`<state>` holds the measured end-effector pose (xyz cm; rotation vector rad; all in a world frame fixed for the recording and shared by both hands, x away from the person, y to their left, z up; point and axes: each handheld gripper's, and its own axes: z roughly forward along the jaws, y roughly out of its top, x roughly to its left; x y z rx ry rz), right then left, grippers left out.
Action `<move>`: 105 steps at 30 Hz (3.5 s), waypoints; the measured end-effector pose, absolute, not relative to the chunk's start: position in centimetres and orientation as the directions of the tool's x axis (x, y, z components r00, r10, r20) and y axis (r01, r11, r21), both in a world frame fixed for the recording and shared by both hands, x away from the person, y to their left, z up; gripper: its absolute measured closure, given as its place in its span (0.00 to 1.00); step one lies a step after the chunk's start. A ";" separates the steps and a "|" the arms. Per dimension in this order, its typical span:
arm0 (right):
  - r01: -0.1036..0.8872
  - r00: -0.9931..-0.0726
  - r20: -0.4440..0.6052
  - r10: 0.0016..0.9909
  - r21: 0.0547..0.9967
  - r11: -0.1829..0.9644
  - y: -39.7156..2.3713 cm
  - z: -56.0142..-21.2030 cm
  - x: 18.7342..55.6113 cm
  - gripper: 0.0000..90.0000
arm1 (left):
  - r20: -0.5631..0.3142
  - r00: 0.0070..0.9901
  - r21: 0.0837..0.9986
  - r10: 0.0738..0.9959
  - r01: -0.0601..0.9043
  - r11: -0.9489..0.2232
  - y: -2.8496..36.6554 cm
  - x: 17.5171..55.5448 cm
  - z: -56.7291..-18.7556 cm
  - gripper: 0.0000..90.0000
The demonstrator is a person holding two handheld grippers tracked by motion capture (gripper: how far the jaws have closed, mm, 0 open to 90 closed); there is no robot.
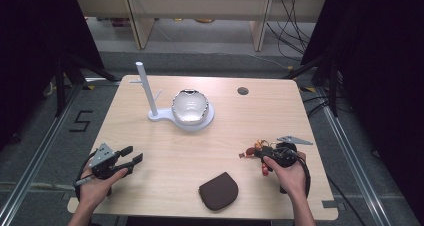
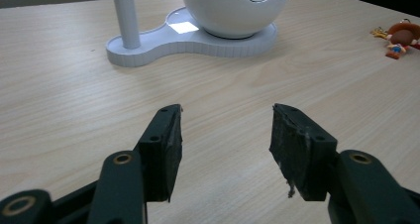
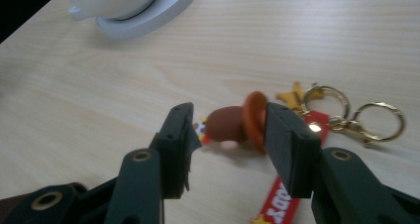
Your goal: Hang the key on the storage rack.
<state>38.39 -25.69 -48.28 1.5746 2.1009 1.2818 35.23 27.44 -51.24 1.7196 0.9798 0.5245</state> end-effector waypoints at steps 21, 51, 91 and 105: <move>0.826 -0.532 0.457 0.713 0.467 0.316 -22.0 -47.2 37.3 0.57 | -0.113 0.627 0.914 0.771 0.369 -0.167 25.6 34.5 -50.5 0.53; 0.848 -0.522 0.566 0.639 0.262 0.460 -17.3 -49.2 38.1 0.53 | -0.115 0.641 0.912 0.759 0.371 -0.176 25.4 34.5 -50.9 0.52; 0.708 -0.677 0.313 0.666 0.525 0.473 -16.7 -43.0 36.4 0.87 | -0.121 0.640 0.913 0.759 0.372 -0.168 25.6 34.5 -51.2 0.51; 0.506 -0.713 0.017 0.701 0.705 0.497 -16.0 -41.7 36.4 0.88 | -0.124 0.631 0.915 0.766 0.371 -0.157 25.8 34.4 -51.2 0.51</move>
